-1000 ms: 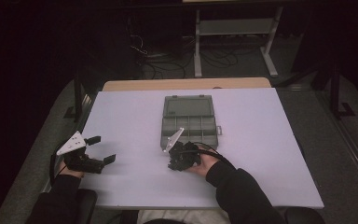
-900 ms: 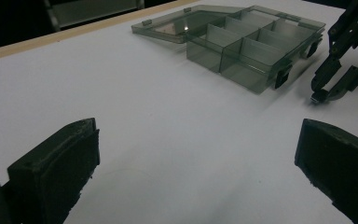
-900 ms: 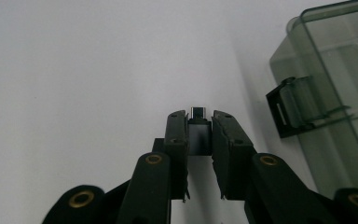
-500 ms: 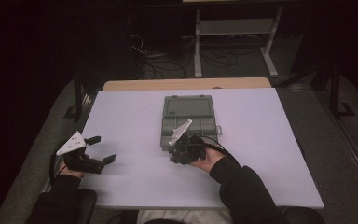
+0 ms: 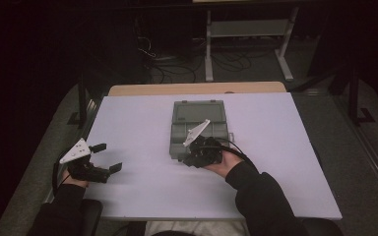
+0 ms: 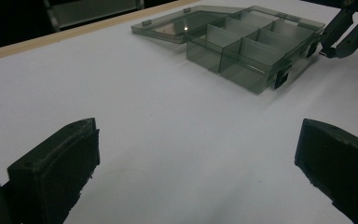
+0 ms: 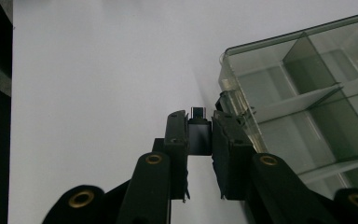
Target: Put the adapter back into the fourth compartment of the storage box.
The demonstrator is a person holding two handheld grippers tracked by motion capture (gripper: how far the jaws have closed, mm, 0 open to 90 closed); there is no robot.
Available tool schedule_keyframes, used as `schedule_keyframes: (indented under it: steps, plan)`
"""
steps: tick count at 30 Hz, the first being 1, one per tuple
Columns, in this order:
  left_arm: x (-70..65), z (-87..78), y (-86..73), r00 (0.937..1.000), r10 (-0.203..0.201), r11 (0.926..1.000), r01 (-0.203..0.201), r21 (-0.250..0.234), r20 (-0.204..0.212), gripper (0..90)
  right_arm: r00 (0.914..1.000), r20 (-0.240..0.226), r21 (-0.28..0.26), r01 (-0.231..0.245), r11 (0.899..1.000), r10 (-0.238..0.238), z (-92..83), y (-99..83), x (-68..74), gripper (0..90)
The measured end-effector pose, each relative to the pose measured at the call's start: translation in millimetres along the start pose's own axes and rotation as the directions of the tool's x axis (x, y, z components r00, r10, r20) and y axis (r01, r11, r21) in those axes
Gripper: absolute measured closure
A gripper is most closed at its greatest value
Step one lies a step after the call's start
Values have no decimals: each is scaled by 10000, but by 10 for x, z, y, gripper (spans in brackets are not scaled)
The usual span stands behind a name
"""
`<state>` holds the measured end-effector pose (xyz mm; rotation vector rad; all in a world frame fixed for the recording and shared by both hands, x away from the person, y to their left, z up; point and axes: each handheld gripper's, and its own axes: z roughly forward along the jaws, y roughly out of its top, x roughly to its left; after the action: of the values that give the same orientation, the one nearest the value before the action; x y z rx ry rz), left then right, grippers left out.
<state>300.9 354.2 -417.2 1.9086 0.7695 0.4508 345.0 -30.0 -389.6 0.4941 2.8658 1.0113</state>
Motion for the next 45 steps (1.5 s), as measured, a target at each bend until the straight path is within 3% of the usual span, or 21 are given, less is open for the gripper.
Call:
schedule_keyframes:
  steps: [8,17,35,45]
  plan:
    - [0,4,0,10000,-3,10000,3,-8,-19,0,9996,254,-383,-138,9992,148,-191,25,-74,747]
    - [-1,4,0,10000,-23,10000,23,-6,-21,0,9986,504,-357,-130,9993,147,-301,54,-170,747]
    - [0,6,-1,10000,-48,10000,48,5,-20,0,9930,1001,-559,-578,9968,632,-480,2,-431,747]
    - [0,6,-1,10000,-48,10000,48,7,-17,0,9881,1319,-748,-701,9947,795,-535,-20,-501,747]
